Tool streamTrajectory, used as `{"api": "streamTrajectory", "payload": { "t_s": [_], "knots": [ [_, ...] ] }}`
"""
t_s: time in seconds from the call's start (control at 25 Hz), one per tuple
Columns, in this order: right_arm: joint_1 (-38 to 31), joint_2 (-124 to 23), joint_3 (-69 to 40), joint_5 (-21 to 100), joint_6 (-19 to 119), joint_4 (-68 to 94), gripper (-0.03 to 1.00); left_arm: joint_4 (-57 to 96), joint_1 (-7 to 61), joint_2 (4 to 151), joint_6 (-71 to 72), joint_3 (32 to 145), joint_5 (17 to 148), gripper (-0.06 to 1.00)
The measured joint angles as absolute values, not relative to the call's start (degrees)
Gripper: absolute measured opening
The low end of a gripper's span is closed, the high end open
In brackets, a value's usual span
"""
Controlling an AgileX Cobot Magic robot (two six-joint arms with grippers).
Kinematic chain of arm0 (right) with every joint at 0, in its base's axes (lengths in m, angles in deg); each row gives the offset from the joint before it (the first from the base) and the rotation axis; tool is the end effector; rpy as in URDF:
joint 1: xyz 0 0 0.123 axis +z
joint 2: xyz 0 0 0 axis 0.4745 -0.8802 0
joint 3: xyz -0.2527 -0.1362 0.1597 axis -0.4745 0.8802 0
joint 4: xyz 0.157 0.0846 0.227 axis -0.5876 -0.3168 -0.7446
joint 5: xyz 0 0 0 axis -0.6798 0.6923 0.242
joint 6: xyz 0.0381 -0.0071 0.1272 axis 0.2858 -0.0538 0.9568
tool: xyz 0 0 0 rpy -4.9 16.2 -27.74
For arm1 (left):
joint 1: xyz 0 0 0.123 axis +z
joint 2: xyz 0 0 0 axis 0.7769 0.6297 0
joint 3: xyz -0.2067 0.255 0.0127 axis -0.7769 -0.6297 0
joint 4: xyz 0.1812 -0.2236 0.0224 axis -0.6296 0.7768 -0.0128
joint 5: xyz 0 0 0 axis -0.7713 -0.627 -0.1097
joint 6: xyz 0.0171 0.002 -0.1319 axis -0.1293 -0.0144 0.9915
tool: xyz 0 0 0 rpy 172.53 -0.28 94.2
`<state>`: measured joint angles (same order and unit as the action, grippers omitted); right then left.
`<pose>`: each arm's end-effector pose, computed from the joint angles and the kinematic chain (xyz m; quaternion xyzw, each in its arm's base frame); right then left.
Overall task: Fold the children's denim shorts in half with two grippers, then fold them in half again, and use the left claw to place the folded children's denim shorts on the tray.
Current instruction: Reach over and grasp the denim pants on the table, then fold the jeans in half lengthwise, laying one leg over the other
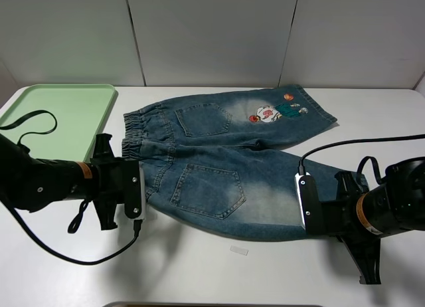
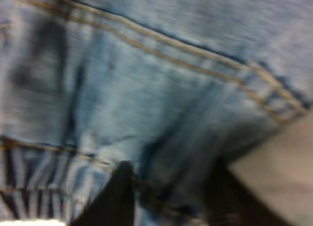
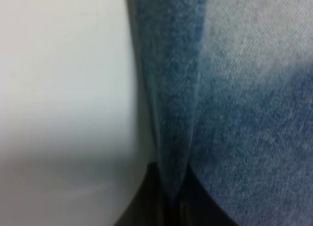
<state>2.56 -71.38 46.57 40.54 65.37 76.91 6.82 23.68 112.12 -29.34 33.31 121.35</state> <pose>0.1896 0.0906 0.0547 -0.7141 0.6850 -0.1042 0.1001 0.2755 -0.1415 0.0528 0.6539 0.6451 0.1255 0.3749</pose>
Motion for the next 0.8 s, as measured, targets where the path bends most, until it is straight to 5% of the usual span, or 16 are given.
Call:
{"api": "streamTrajectory", "payload": {
  "t_s": [0.12,0.8],
  "knots": [
    [2.56,-71.38,46.57,40.45,65.37,76.92,-0.03,6.82,23.68,112.31,-29.59,33.31,120.83,0.08],
    [2.56,-71.89,42.96,44.87,71.71,76.11,-0.03,8.54,18.06,112.31,-26.75,33.31,120.73,0.07]
  ]
}}
